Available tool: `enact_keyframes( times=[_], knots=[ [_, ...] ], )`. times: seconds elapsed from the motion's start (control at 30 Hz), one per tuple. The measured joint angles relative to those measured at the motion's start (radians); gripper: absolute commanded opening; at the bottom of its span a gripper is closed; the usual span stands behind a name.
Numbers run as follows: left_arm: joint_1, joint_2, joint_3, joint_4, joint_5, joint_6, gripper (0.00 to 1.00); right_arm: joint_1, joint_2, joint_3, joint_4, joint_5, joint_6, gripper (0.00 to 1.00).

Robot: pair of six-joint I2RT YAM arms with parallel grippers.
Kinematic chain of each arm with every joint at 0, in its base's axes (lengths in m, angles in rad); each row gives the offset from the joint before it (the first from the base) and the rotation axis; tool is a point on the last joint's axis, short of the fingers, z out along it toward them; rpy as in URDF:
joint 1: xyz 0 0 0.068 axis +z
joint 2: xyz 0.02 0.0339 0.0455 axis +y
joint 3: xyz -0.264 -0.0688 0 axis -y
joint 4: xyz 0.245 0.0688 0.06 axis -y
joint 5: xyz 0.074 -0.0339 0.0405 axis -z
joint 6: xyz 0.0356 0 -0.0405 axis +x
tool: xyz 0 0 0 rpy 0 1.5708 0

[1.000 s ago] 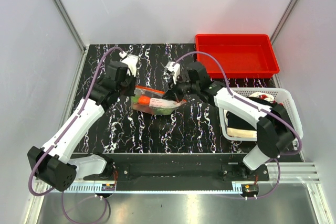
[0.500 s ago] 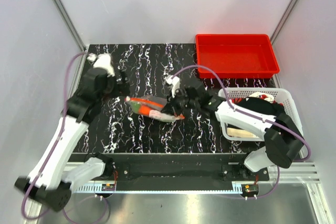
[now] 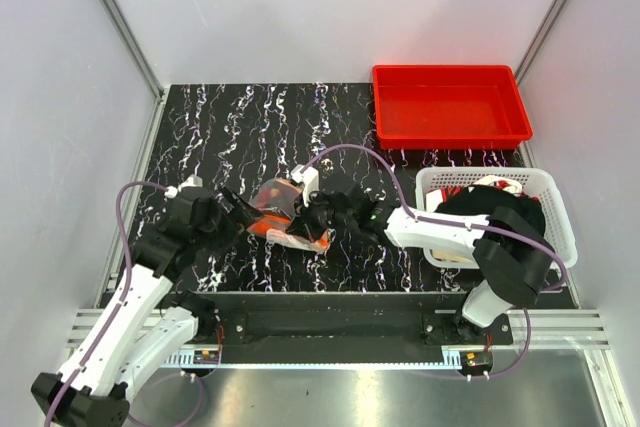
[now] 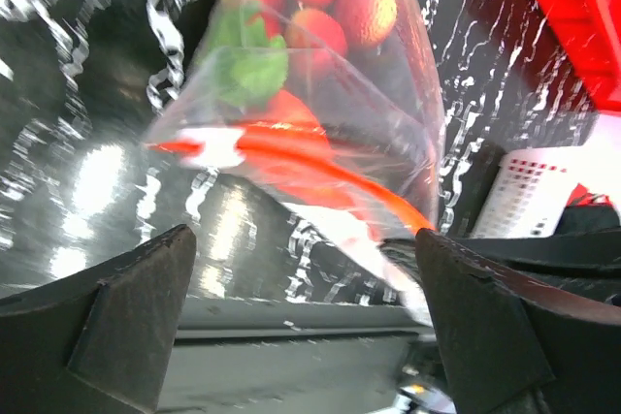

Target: Open the zip-top bag and remove the fake food

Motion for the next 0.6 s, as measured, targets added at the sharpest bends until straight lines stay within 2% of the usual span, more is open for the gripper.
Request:
enact_keyframes(
  times=[0.13,0.23,0.27,0.3,0.37,0.4,0.43,0.5,0.53,0.6],
  knots=[
    [0.000,0.065,-0.001,0.072,0.042,-0.074,0.95,0.015,0.007,0.012,-0.004,0.006,-0.009,0.00],
    [0.000,0.121,-0.001,0.133,0.069,-0.098,0.78,0.034,0.007,0.028,-0.003,0.008,-0.017,0.05],
    [0.000,0.145,-0.001,0.154,0.081,-0.100,0.68,0.040,0.007,0.032,-0.003,0.008,-0.018,0.06],
    [0.000,0.167,-0.001,0.175,0.092,-0.100,0.50,0.045,0.007,0.034,-0.004,0.008,-0.020,0.09],
    [0.000,0.195,-0.002,0.212,0.110,-0.094,0.33,0.048,0.007,0.039,-0.004,0.006,-0.023,0.14],
    [0.000,0.200,-0.003,0.230,0.118,-0.080,0.11,0.048,0.007,0.039,-0.004,0.006,-0.024,0.21],
    [0.000,0.200,-0.005,0.248,0.125,-0.066,0.06,0.048,0.007,0.040,-0.004,0.005,-0.025,0.25],
    [0.000,0.194,-0.009,0.277,0.135,-0.029,0.01,0.048,0.006,0.040,-0.007,0.003,-0.027,0.41],
    [0.000,0.188,-0.012,0.295,0.147,0.002,0.00,0.048,0.006,0.044,-0.014,0.002,-0.027,0.54],
    [0.000,0.174,-0.018,0.328,0.165,0.058,0.00,0.048,0.006,0.055,-0.029,-0.004,-0.025,0.62]
  ],
)
